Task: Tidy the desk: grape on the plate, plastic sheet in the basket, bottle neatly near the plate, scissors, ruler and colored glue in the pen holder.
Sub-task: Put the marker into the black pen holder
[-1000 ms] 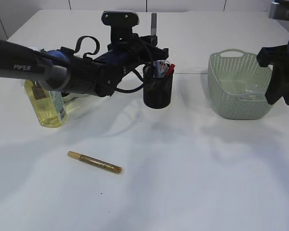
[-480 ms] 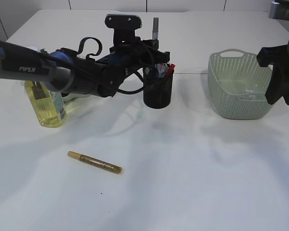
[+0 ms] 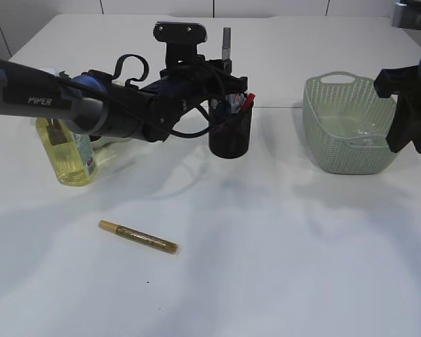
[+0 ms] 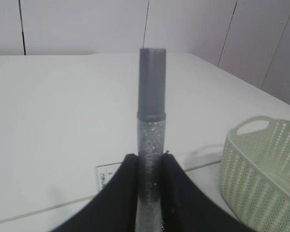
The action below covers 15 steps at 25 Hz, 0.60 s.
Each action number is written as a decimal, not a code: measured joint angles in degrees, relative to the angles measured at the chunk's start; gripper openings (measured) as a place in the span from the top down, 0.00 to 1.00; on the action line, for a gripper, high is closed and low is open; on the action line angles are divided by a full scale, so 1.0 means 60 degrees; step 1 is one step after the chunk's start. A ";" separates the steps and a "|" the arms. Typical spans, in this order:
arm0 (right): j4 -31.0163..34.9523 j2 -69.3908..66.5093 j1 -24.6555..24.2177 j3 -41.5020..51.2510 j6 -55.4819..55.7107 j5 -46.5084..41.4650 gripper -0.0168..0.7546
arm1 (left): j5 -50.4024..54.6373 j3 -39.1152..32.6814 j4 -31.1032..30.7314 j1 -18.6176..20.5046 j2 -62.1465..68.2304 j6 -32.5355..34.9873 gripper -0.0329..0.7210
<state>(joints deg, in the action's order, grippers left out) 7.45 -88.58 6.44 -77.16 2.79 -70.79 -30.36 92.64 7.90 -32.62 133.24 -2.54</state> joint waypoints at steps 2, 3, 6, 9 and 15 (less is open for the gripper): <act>0.0000 0.0000 0.0000 0.0000 0.0000 0.0000 0.61 | 0.0025 0.0000 0.0000 0.0000 0.0000 0.0000 0.80; 0.0000 0.0000 0.0000 0.0000 0.0000 0.0000 0.61 | 0.0038 0.0000 0.0000 0.0000 0.0000 0.0000 0.79; 0.0000 0.0000 0.0000 0.0000 0.0000 0.0000 0.61 | 0.0129 0.0000 0.0000 0.0000 0.0000 0.0000 0.78; 0.0000 0.0000 0.0000 0.0000 0.0000 0.0000 0.61 | 0.0282 0.0000 0.0000 0.0000 0.0000 0.0000 0.78; 0.0000 0.0000 0.0000 0.0000 0.0000 0.0000 0.61 | 0.0414 0.0000 0.0000 0.0000 0.0000 0.0000 0.77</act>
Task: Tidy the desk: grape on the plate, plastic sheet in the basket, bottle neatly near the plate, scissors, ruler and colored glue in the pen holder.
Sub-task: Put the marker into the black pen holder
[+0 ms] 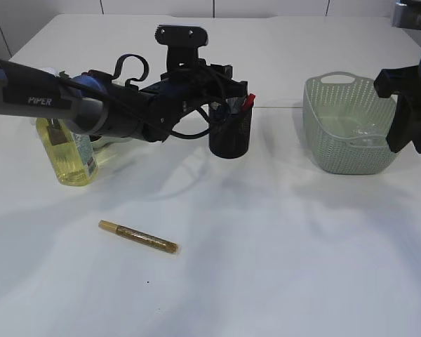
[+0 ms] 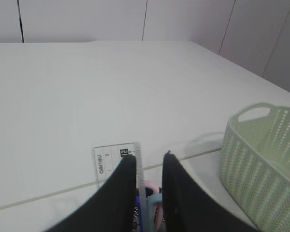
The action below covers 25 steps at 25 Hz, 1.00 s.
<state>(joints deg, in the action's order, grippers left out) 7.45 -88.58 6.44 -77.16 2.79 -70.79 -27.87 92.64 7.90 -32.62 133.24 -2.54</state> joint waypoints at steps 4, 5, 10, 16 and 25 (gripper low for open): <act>0.0000 0.0000 0.0000 0.0000 0.0000 0.0000 0.61 | 0.0094 0.0000 0.0000 0.0000 0.0000 0.0000 0.77; 0.0000 0.0000 0.0000 0.0000 0.0000 0.0000 0.61 | 0.0214 0.0000 0.0000 0.0000 -0.0039 0.0000 0.77; 0.0000 0.0000 0.0000 0.0000 -0.0170 0.0000 0.61 | 0.1758 0.0000 0.0000 0.0000 -0.0665 0.0000 0.77; 0.0146 0.0000 0.0000 0.0000 -0.0296 0.0000 0.61 | 0.4645 0.0000 -0.0018 0.0057 -0.2023 0.0000 0.77; 0.0500 0.0000 0.0550 -0.0448 -0.0742 0.0000 0.61 | 0.9005 0.0000 -0.0076 0.0508 -0.4309 0.0000 0.67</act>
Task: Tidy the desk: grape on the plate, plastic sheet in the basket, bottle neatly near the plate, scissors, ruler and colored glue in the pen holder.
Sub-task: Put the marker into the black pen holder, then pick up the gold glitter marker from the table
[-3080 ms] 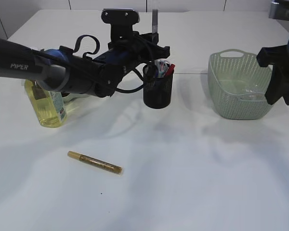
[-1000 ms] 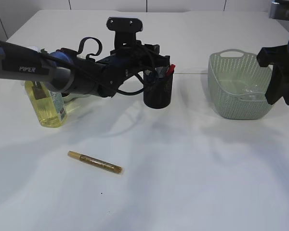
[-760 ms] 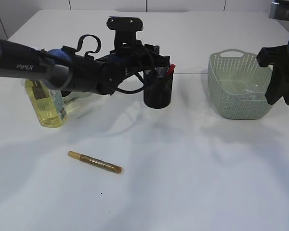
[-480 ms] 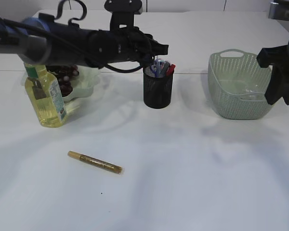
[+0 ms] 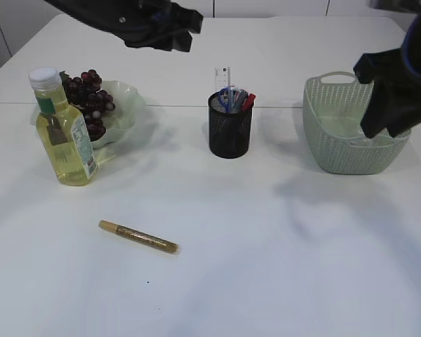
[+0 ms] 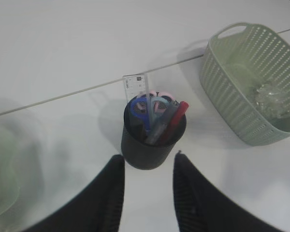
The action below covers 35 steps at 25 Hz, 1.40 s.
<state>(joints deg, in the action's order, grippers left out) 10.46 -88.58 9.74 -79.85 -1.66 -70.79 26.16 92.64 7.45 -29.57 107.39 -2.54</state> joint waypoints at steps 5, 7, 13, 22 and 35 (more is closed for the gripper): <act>0.0000 -0.0086 0.1032 -0.1069 -0.0156 -0.0018 0.61 | 0.1465 0.0000 -0.0047 0.0302 -0.1436 -0.0022 0.48; 0.0000 -0.0313 0.1441 -0.1605 -0.0194 -0.0018 0.61 | 0.2035 0.0000 -0.0207 0.0391 -0.2001 -0.0129 0.46; 0.0000 -0.1345 0.2555 -0.2796 -0.0358 -0.0037 0.61 | 0.4137 0.0000 -0.1754 0.0457 -0.3219 -0.1036 0.45; 0.0014 -0.3067 0.3945 -0.3488 -0.1111 -0.0037 0.61 | 0.7175 0.0000 -0.2794 0.0523 -0.4238 -0.1637 0.45; 0.0407 -0.5396 0.4039 -0.4795 -0.1495 -0.0037 0.61 | 0.7609 0.0000 -0.2410 0.2713 -0.4404 -0.1681 0.52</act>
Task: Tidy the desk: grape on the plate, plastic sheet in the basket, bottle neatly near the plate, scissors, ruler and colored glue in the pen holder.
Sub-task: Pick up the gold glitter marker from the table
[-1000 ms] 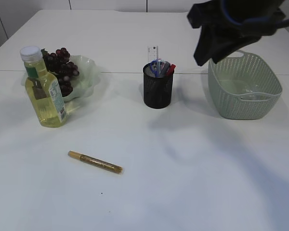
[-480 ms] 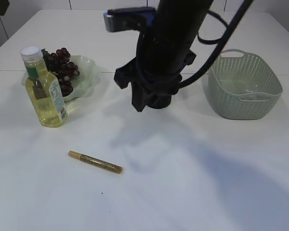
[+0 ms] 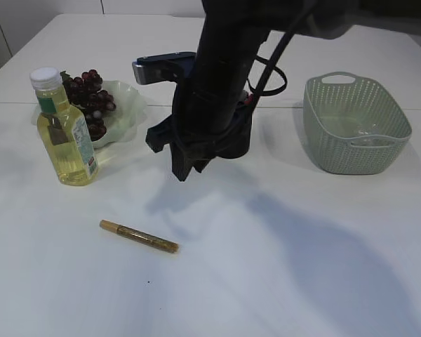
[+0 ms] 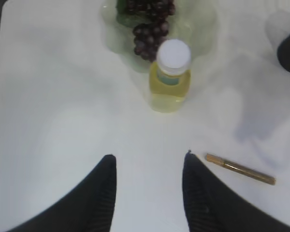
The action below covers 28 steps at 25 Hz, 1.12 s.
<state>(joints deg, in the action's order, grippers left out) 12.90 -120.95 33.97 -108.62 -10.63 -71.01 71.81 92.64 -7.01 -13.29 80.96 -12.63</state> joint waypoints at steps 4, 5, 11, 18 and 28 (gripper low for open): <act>0.0461 -0.0761 0.0043 -0.0906 -0.0493 0.0035 0.61 | 0.0000 0.0000 0.0013 0.0682 0.0000 0.0072 0.53; 0.0528 -0.0935 0.0117 -0.1092 -0.0682 0.0034 0.61 | 0.0000 0.0000 0.0038 0.0741 0.0000 0.0096 0.53; 0.0723 -0.1947 0.0949 -0.1830 -0.1476 0.0075 0.61 | 0.0021 0.0000 0.0105 0.0748 0.0000 0.0329 0.54; 0.0314 -0.2802 0.1666 -0.2183 -0.1873 0.0075 0.61 | 0.0021 0.0000 0.0048 0.0748 0.0000 0.0361 0.55; -0.0811 -0.2904 0.1688 -0.2402 -0.2161 0.0088 0.61 | 0.0028 0.0000 0.0028 0.0748 -0.0004 0.0381 0.55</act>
<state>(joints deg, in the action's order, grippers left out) 8.03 -138.37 44.10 -123.03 -23.60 -70.48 71.98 92.64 -6.85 -8.80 80.94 -10.34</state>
